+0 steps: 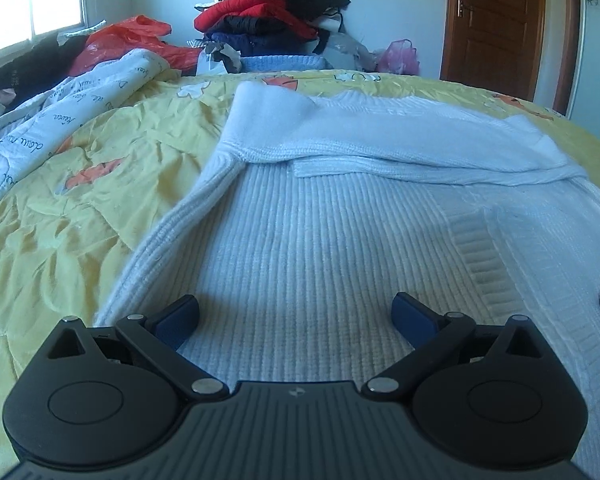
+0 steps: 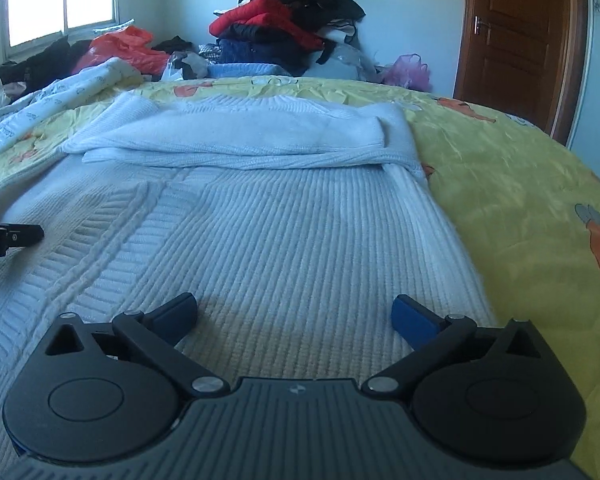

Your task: Fold small clothes

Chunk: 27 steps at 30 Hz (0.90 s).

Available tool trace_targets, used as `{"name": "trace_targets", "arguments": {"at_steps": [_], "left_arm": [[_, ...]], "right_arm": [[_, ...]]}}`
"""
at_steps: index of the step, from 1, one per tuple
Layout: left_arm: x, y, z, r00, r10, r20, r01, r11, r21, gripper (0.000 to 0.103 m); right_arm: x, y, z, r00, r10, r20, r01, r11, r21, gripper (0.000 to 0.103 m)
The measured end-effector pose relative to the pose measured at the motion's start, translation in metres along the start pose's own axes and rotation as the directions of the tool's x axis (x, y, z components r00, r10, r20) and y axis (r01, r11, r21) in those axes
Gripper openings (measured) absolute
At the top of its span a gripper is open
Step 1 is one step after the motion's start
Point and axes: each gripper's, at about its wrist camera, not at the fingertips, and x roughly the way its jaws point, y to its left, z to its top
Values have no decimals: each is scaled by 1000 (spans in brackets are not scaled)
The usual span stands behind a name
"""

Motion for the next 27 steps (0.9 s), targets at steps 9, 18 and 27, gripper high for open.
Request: {"name": "trace_targets", "arguments": {"at_steps": [9, 18, 27], "left_arm": [[-1, -1, -2, 1000, 5, 3, -5, 1000, 1, 103], [-6, -2, -5, 1000, 19, 4, -19, 1000, 11, 103], [-6, -2, -6, 1000, 17, 4, -17, 1000, 3, 103]], "right_arm": [[-2, 0, -2, 1000, -9, 5, 9, 1000, 5, 101], [-10, 1, -6, 1000, -27, 1, 27, 999, 17, 101], [-25, 5, -20, 1000, -23, 9, 23, 1000, 16, 101]]}}
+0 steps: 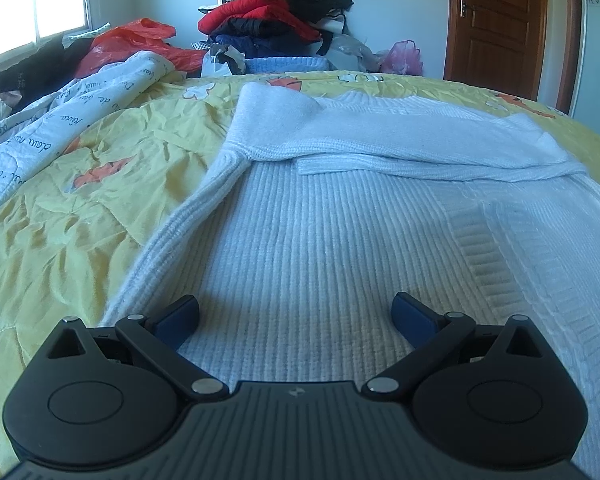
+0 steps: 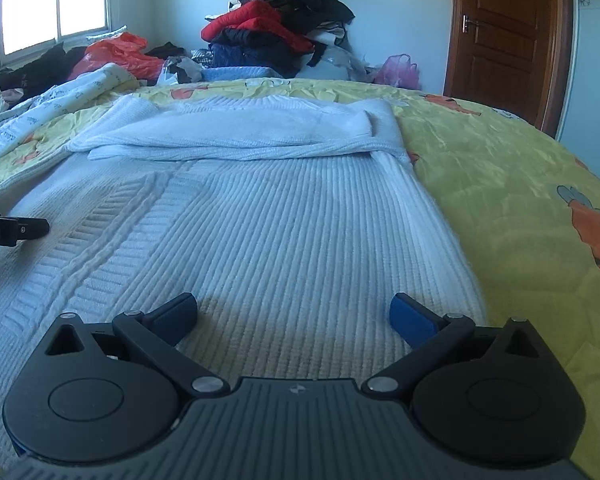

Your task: Fold small clothes

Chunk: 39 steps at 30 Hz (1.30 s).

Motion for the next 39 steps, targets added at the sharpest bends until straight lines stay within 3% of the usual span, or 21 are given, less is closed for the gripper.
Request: {"name": "trace_targets", "arguments": {"at_steps": [7, 12, 15, 25, 37, 39], "left_arm": [[-17, -8, -4, 999, 16, -52, -15, 1000, 12, 103], [-36, -8, -33, 1000, 6, 22, -7, 1000, 27, 103], [-34, -1, -32, 1000, -17, 14, 17, 1000, -3, 103], [-45, -8, -36, 1000, 23, 16, -23, 999, 31, 103], [-82, 10, -57, 996, -53, -66, 54, 998, 15, 103], [-86, 13, -61, 992, -68, -108, 73, 996, 48, 103]], "right_arm": [[-2, -1, 0, 1000, 2, -1, -2, 1000, 4, 101], [-2, -1, 0, 1000, 2, 0, -2, 1000, 3, 101], [-3, -1, 1, 1000, 2, 0, -2, 1000, 2, 101], [-4, 0, 1, 1000, 3, 0, -3, 1000, 5, 101], [-4, 0, 1, 1000, 1, 0, -1, 1000, 4, 101], [-4, 0, 1, 1000, 1, 0, -1, 1000, 4, 101]]}}
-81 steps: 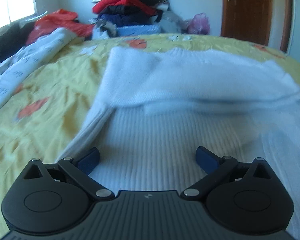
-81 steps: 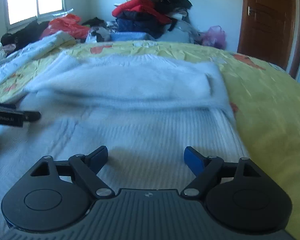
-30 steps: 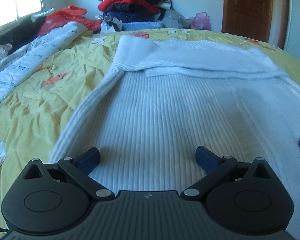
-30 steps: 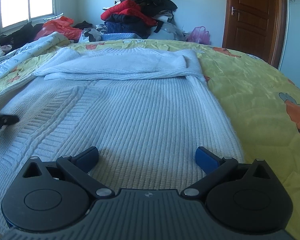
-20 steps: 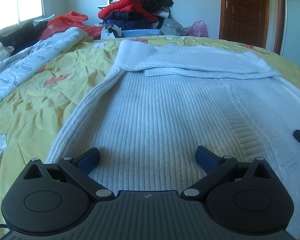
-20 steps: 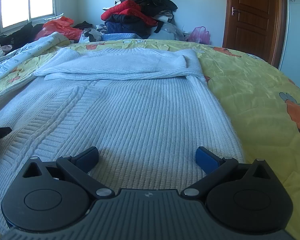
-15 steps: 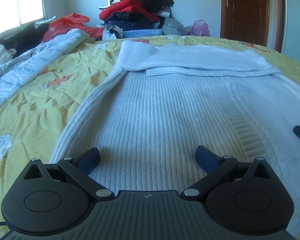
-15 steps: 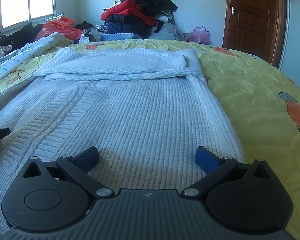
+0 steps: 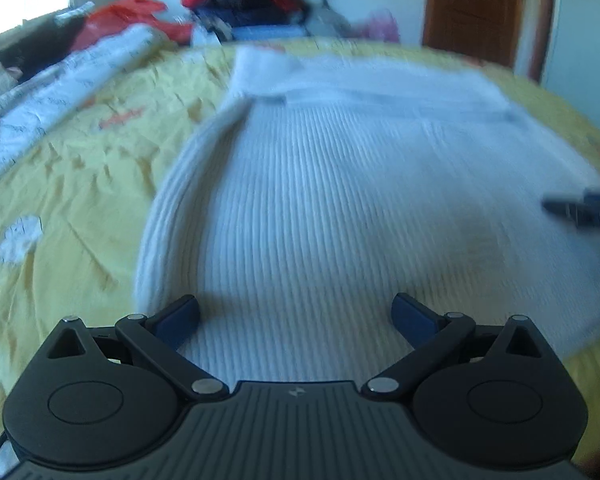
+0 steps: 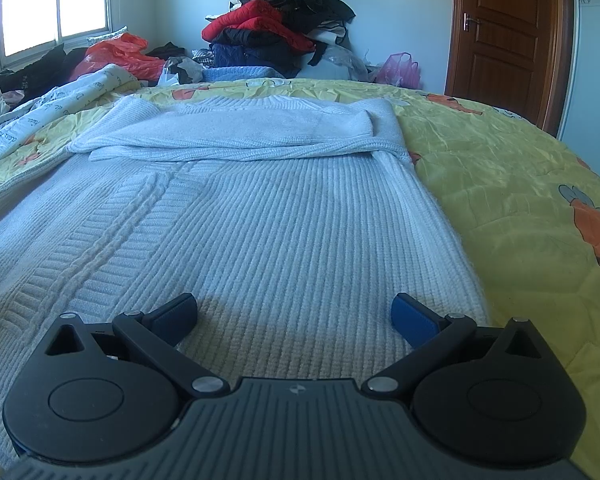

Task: Fold small clothes
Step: 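Grasp the white sweater hem with both grippers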

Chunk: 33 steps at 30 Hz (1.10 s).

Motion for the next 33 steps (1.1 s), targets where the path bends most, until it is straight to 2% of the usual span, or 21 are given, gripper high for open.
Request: {"name": "trace_targets", "arguments": {"at_steps": [3, 8, 11, 13, 15, 17, 20, 23, 24, 25, 27, 28, 29, 30, 31, 32, 33], "left_arm": [[-13, 4, -9, 999, -39, -20, 40, 997, 62, 103], [-29, 13, -12, 997, -74, -38, 77, 991, 113, 103], [-42, 22, -3, 998, -58, 13, 56, 991, 123, 103], [-51, 33, 5, 995, -79, 54, 72, 992, 106, 103], [-54, 45, 12, 991, -108, 74, 103, 992, 72, 103], [-44, 54, 15, 994, -98, 53, 96, 995, 40, 103], [-21, 61, 15, 998, -63, -17, 63, 998, 14, 103], [-4, 70, 13, 988, -134, -77, 129, 989, -69, 103], [2, 74, 12, 983, -159, -96, 149, 983, -106, 103], [2, 76, 11, 984, -163, -78, 153, 981, -120, 103], [2, 80, 11, 978, -194, -71, 182, 972, -147, 102], [2, 83, 11, 974, -215, -68, 201, 966, -164, 102], [2, 85, 12, 971, -231, -65, 216, 960, -180, 98], [1, 87, 12, 967, -247, -62, 231, 954, -191, 89], [1, 86, 13, 966, -252, -59, 237, 953, -191, 82], [1, 87, 13, 965, -256, -61, 241, 952, -189, 66], [1, 87, 14, 967, -247, -65, 232, 955, -183, 62]], "right_arm": [[0, 0, 0, 1000, 0, 0, 0, 1000, 0, 101], [0, 0, 0, 1000, 0, 0, 0, 1000, 1, 101], [0, -1, 0, 1000, 0, 1, 0, 1000, 0, 101], [-4, -1, 2, 1000, 2, -6, -2, 1000, 0, 103], [-17, -10, 9, 999, 51, -15, -51, 998, 34, 101], [-34, -28, 13, 993, 117, 12, -117, 987, 109, 101], [-49, -73, 18, 977, 213, -32, -195, 939, 282, 102], [-53, -115, 12, 950, 302, -76, -236, 858, 455, 94], [-55, -124, 10, 947, 309, -86, -232, 846, 481, 95], [-56, -130, 7, 946, 308, -100, -220, 838, 500, 95], [-52, -139, -2, 933, 332, -141, -208, 814, 542, 94], [-52, -141, -6, 926, 353, -134, -225, 801, 555, 93], [-52, -141, -12, 917, 379, -123, -248, 784, 570, 93], [-52, -141, -14, 901, 417, -116, -275, 759, 591, 93], [-50, -141, -16, 879, 464, -113, -305, 727, 615, 91], [-47, -140, -18, 856, 505, -111, -332, 700, 632, 87], [-45, -137, -19, 838, 533, -114, -350, 687, 636, 84]]}}
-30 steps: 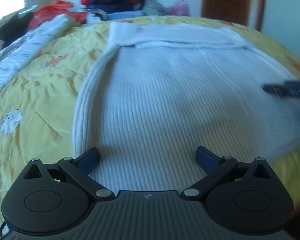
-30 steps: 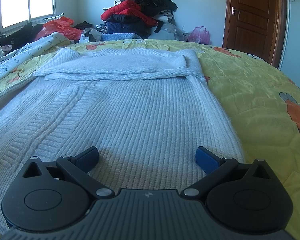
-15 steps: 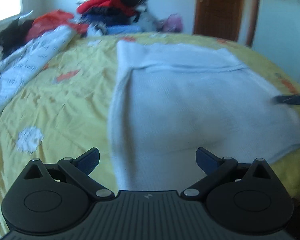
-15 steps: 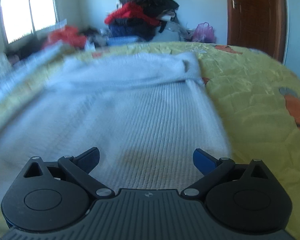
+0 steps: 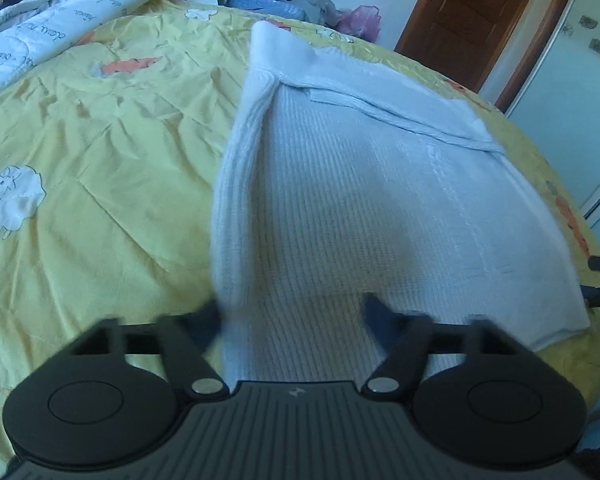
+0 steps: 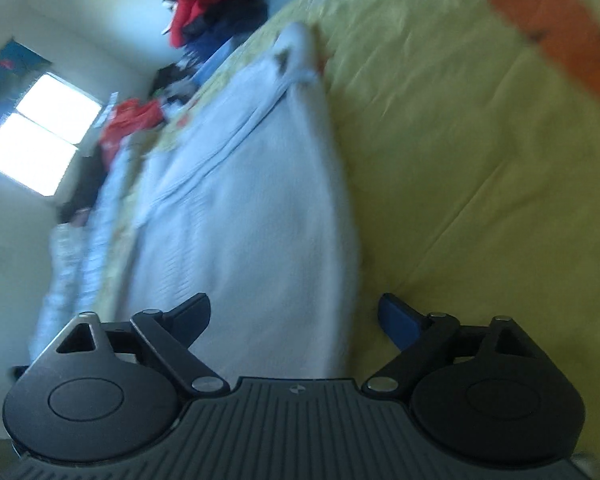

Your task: Fold small clothes

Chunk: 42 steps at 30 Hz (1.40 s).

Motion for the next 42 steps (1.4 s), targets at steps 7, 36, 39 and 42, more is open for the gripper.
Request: {"name": "trace_targets", "arguments": {"at_steps": [7, 36, 39, 42], "left_arm": [[-3, 10, 5, 999, -19, -32, 18, 999, -37, 39], [-32, 19, 83, 975, -195, 107, 202, 978, -58, 11], [-17, 29, 125, 962, -219, 162, 237, 966, -106, 10], [4, 33, 166, 958, -200, 205, 224, 969, -102, 10]], "right_arm": [[10, -4, -9, 997, 46, -61, -45, 999, 15, 47], [-7, 18, 36, 936, 332, 114, -334, 943, 1, 12], [1, 27, 74, 912, 372, 173, -374, 927, -21, 12], [19, 34, 117, 892, 392, 224, -394, 918, -37, 12]]}}
